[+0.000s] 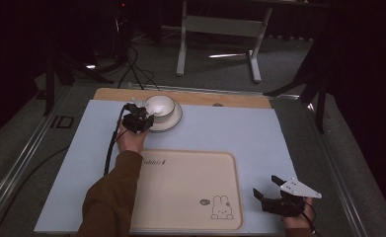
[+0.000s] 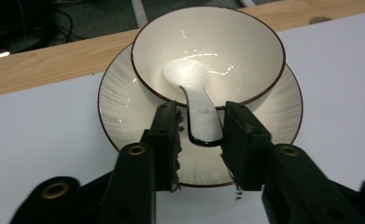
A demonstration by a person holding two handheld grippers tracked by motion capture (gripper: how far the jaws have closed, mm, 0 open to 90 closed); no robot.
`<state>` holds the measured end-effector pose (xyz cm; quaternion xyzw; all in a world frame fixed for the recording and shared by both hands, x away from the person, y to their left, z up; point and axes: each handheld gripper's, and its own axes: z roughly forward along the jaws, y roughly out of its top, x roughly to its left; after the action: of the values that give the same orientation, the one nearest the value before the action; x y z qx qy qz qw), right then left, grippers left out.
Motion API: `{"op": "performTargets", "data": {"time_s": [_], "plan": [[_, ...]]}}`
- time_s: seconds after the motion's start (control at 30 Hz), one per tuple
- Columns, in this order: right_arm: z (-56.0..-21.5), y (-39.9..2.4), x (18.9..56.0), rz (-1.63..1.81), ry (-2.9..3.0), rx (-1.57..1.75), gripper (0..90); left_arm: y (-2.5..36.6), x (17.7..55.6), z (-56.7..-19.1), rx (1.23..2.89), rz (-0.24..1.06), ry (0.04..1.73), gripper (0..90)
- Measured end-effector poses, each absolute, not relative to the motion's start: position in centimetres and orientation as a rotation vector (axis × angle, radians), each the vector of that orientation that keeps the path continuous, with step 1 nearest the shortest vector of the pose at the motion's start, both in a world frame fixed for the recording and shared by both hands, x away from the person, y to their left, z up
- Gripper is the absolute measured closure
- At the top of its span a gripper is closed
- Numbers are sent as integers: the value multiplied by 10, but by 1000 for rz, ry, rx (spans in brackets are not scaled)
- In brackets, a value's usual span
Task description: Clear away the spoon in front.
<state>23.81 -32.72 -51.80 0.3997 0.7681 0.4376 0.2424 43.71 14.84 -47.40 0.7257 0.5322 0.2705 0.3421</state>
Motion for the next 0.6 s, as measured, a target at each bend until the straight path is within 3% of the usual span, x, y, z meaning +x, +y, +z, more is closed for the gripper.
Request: {"op": "performTargets", "data": {"time_s": [0.6], "plan": [[-519, -327, 240, 1192, 2107, 1098, 141, 141, 439, -478, 1936, 761, 1330, 718]]}}
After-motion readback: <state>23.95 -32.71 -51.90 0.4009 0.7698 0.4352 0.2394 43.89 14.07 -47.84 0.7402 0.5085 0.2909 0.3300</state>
